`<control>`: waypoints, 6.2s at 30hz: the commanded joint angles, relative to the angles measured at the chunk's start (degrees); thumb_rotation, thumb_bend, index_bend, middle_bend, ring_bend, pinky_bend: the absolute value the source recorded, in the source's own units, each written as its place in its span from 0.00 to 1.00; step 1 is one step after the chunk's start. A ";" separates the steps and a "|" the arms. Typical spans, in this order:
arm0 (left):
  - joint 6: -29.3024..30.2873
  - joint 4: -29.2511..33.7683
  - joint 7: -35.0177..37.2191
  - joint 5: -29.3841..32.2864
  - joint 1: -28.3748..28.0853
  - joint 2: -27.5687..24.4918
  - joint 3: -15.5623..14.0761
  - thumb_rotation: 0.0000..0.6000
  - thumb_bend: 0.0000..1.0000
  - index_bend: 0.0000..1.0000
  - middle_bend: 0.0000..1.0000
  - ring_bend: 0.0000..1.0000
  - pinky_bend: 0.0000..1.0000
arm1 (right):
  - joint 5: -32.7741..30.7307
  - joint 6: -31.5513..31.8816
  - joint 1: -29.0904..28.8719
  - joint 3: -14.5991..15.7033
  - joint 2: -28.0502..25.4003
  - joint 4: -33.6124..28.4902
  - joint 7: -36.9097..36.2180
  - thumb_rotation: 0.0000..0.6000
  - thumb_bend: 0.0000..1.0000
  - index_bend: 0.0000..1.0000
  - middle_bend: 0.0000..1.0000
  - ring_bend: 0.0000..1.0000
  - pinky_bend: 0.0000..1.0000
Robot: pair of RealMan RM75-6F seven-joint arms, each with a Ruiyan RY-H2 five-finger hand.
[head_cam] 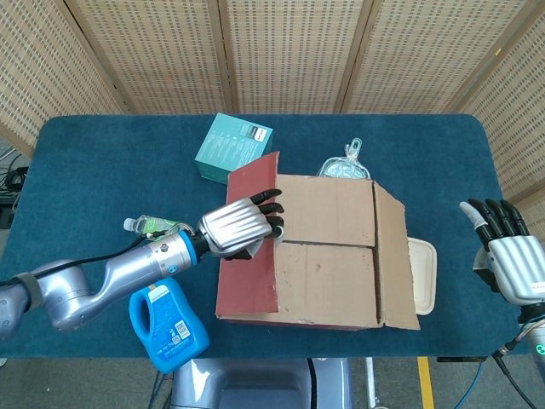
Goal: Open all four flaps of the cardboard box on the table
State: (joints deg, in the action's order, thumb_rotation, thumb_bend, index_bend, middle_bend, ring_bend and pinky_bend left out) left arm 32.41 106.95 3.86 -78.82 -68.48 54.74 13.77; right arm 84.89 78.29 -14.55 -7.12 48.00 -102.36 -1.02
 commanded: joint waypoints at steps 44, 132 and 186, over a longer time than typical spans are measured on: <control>13.44 6.58 9.94 -11.26 19.50 -19.96 -4.39 0.86 0.44 0.33 0.32 0.15 0.00 | -0.87 -2.83 -1.94 -0.97 0.37 -3.62 4.56 1.00 1.00 0.01 0.08 0.00 0.00; 27.02 -8.89 -34.44 30.20 7.27 26.28 0.47 0.86 0.24 0.00 0.00 0.00 0.00 | 1.18 2.65 1.87 0.38 5.82 3.28 1.80 1.00 0.87 0.01 0.08 0.00 0.00; 22.51 -37.51 -38.67 33.37 -1.10 30.75 8.79 0.86 0.22 0.00 0.00 0.00 0.00 | 1.12 2.52 2.57 0.26 3.81 0.84 2.48 1.00 0.87 0.01 0.08 0.00 0.00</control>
State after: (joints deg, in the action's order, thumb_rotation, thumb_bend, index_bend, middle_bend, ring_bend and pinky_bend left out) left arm 54.88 67.76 -35.27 -45.48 -70.18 86.67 22.17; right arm 85.96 80.79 -11.96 -6.86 51.81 -101.47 1.41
